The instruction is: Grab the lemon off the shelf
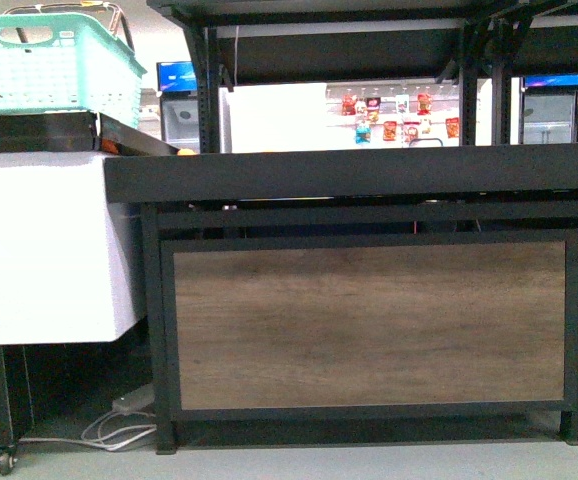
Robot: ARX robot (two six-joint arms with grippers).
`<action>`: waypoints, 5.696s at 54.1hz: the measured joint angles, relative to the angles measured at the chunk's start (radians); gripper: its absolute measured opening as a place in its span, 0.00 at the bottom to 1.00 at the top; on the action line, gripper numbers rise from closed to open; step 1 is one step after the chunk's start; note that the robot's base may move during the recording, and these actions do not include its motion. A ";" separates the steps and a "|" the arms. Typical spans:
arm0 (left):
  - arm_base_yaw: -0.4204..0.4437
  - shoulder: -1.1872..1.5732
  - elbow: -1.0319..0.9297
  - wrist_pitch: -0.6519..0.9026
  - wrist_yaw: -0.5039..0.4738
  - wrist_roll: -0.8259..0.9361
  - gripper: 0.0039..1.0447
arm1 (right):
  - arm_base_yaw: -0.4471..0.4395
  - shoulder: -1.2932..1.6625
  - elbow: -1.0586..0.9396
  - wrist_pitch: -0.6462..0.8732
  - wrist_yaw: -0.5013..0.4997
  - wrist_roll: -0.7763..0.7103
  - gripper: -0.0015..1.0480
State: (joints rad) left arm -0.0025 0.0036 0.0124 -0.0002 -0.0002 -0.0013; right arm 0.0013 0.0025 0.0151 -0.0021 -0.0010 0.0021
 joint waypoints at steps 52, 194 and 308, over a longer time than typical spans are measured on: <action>0.000 0.000 0.000 0.000 0.000 0.000 0.93 | 0.000 0.000 0.000 0.000 0.000 0.000 0.93; 0.000 0.001 0.000 0.000 0.000 0.000 0.93 | 0.000 0.000 0.000 0.000 0.000 0.000 0.93; 0.000 0.001 0.000 0.000 0.000 0.000 0.93 | 0.000 0.000 0.000 0.000 0.001 0.000 0.93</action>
State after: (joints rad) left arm -0.0029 0.0044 0.0124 -0.0002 -0.0002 -0.0010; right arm 0.0013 0.0029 0.0151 -0.0017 -0.0002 0.0025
